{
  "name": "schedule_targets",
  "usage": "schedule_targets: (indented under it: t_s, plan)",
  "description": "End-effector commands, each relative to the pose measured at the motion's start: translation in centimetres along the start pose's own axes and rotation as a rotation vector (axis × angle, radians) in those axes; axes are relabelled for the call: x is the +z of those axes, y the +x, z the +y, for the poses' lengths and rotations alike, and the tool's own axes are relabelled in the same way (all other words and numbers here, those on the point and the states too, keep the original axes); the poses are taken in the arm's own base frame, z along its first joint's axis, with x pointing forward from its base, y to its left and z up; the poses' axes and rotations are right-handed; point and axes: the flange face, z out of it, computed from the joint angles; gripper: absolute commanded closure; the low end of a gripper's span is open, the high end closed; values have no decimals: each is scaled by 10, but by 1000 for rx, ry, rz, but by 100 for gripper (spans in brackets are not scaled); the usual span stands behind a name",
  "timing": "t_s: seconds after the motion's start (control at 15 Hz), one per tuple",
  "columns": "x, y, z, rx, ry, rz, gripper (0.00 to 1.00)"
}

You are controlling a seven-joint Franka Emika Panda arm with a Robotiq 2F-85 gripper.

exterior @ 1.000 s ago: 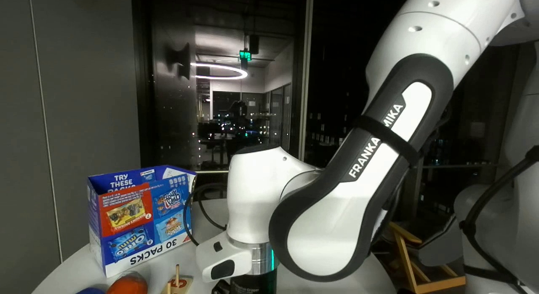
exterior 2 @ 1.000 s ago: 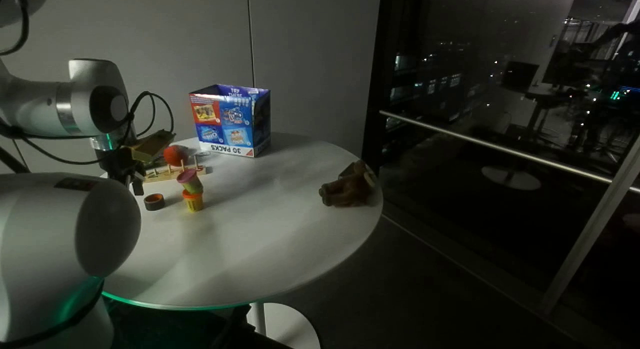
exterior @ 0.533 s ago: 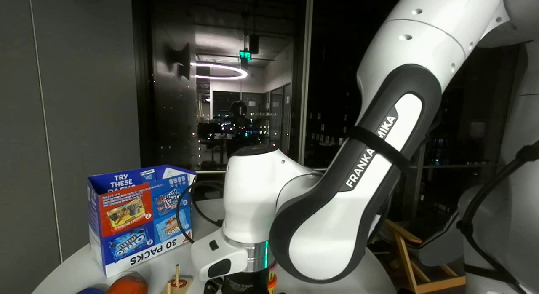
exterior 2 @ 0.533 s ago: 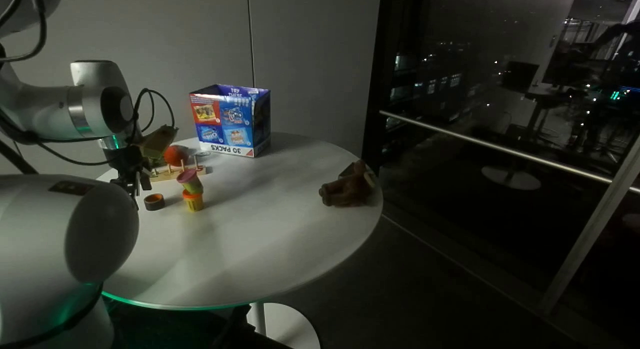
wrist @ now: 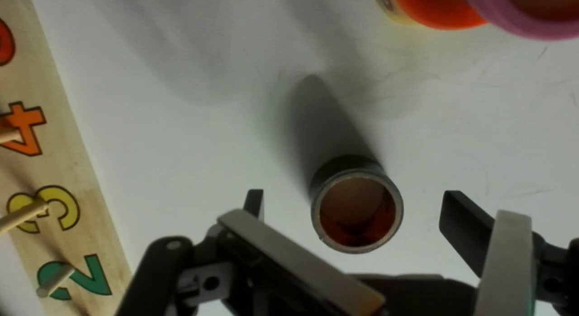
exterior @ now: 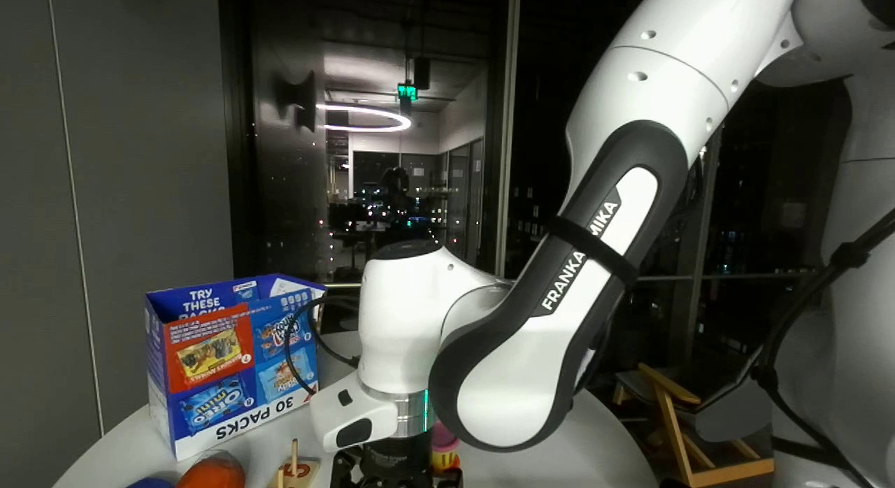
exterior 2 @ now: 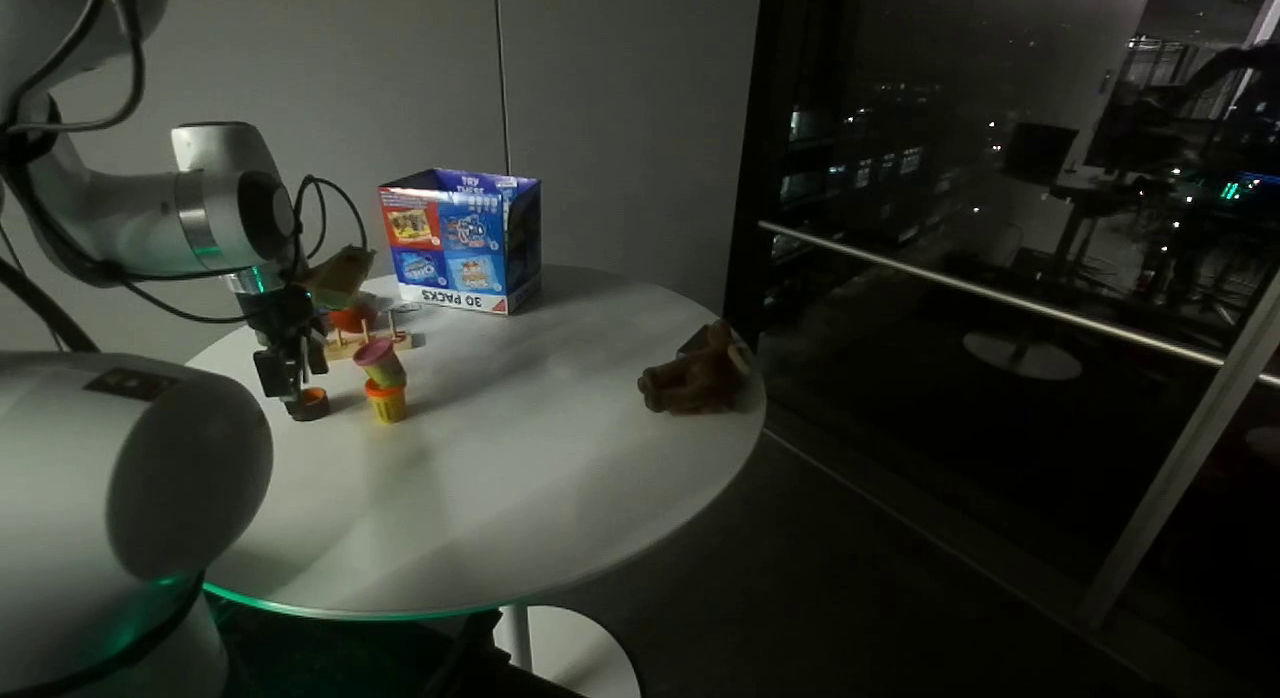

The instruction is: Stack the yellow containers together then put the black masking tape on top of the containers.

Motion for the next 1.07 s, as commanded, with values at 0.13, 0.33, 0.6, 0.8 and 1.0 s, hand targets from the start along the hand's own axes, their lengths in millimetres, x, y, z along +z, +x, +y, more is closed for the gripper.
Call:
schedule_targets:
  t_s: [0.13, 0.33, 0.6, 0.8, 1.0]
  plan:
    - [13, 8, 9, -24, 64, 2, 25]
    - [16, 11, 10, -29, 84, 2, 41]
    - [6, 12, 12, -38, 79, -29, 73]
    - [-18, 15, 10, -41, 52, -55, 74]
    - [-47, 15, 9, -13, 12, -77, 74]
